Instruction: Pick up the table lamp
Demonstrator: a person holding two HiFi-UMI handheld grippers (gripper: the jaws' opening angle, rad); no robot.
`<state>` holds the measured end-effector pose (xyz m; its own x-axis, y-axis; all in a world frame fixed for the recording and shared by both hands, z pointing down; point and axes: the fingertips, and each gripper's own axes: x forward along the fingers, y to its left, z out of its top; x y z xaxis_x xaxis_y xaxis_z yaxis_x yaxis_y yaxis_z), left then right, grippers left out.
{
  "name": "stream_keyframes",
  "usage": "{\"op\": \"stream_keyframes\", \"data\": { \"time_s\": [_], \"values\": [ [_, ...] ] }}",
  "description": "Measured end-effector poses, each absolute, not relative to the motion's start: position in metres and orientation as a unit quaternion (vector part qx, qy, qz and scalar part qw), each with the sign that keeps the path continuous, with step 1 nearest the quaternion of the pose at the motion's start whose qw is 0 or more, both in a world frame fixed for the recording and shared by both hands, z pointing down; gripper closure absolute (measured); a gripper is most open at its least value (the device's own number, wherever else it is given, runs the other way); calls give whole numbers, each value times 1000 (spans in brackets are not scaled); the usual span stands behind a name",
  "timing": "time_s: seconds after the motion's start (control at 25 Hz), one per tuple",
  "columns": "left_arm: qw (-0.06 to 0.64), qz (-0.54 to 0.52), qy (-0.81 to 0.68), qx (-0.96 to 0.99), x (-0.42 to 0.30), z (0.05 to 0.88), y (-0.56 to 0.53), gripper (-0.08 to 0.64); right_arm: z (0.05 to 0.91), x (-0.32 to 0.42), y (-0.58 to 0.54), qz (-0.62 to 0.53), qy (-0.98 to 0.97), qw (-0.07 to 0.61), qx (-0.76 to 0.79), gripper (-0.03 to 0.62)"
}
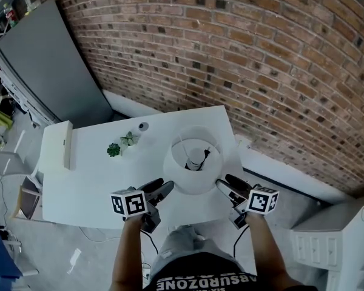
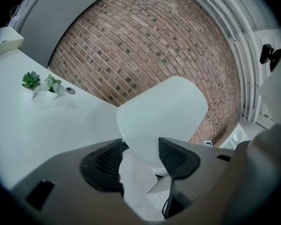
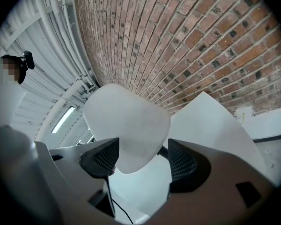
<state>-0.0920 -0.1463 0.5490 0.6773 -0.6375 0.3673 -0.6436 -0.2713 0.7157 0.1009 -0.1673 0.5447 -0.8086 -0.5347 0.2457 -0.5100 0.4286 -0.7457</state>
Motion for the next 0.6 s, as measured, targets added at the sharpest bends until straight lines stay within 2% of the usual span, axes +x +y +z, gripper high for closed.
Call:
{"op": "stream_keyframes", "data": {
  "time_s": [0.28, 0.6],
  "values": [
    [523, -70, -314, 790, -89, 550, -147, 333, 550, 97, -168, -472, 834, 40, -285, 295],
    [553, -99, -255, 787, -83, 555, -148, 333, 544, 87, -167, -511, 824, 87, -230, 293]
  ]
}}
